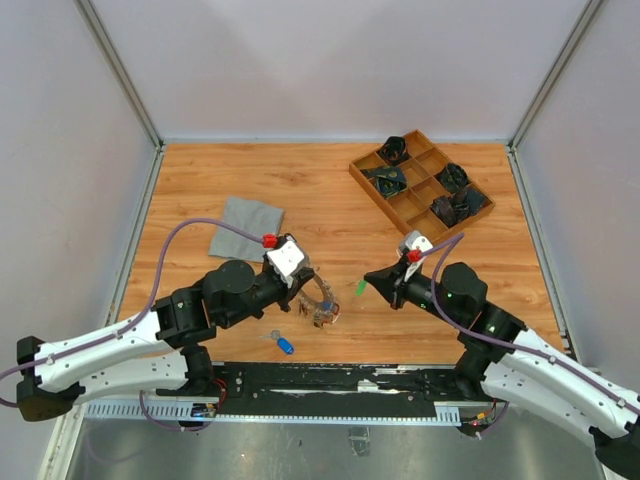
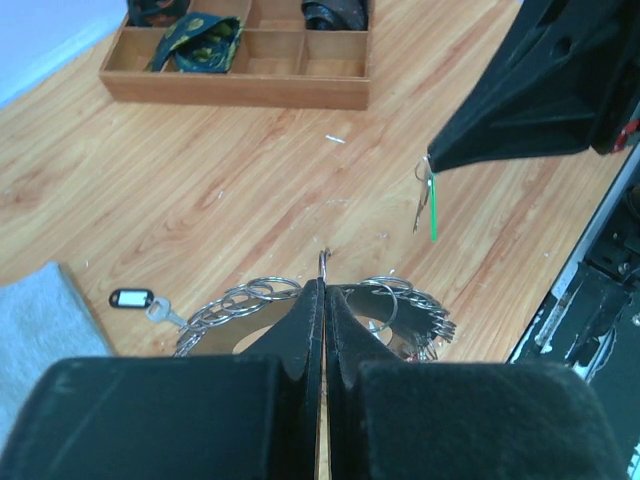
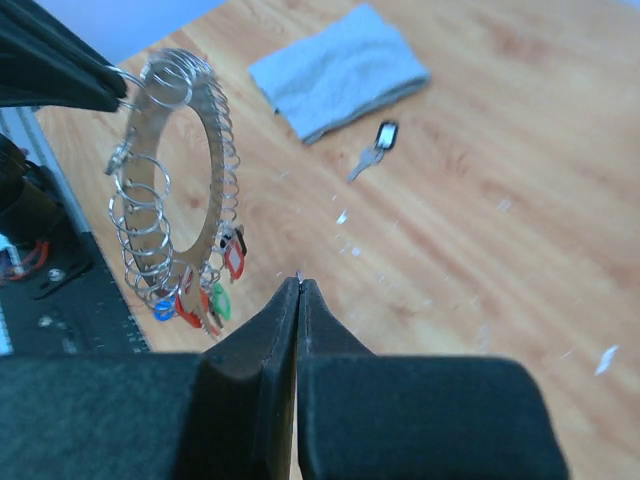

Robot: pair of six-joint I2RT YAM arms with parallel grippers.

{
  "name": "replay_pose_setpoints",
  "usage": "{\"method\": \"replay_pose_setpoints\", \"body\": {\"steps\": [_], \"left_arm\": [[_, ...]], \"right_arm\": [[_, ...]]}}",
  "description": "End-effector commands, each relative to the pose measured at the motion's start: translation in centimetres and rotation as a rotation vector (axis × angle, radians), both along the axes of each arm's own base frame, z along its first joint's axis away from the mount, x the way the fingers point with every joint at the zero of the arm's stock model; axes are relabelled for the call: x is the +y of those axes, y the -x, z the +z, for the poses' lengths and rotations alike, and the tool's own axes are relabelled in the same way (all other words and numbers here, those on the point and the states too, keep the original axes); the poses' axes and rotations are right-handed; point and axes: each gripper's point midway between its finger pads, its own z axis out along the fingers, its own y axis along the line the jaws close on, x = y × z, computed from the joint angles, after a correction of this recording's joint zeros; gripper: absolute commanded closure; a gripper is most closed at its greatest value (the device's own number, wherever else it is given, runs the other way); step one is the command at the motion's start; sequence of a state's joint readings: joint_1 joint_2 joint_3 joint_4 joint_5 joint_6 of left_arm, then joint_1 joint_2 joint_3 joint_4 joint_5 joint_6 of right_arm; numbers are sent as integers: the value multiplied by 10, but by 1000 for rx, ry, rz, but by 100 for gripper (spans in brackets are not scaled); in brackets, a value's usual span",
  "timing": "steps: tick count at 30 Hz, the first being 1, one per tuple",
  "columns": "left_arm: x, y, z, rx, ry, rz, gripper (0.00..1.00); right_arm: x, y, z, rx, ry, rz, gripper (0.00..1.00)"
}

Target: Put the keys on the keyring

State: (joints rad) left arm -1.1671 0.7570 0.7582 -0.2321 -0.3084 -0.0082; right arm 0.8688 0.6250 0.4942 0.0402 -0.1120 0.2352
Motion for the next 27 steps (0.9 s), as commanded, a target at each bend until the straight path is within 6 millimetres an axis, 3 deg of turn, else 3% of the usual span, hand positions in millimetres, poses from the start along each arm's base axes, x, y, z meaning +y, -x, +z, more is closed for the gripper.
{"method": "replay_pose_setpoints", "body": {"steps": [1,4,13,19,27], "left_arm": [[-23,2,48,-147,51,-116,100],[-34,1,58,-212,28,-165,100],[-47,-9,78,-347,-15,-184,100],[-55,-4,85,-323,33,-211,99],[-60,2,83,-306,60,-249,100]], "right_arm": [[-6,-4,48,-312,45,57,99],[-8,2,70,-392,71,97,99],[-2,15,101,-606,77,211,99],[12,25,115,-618,44,298,100],[19,20,134,-579,-4,281,100]]}}
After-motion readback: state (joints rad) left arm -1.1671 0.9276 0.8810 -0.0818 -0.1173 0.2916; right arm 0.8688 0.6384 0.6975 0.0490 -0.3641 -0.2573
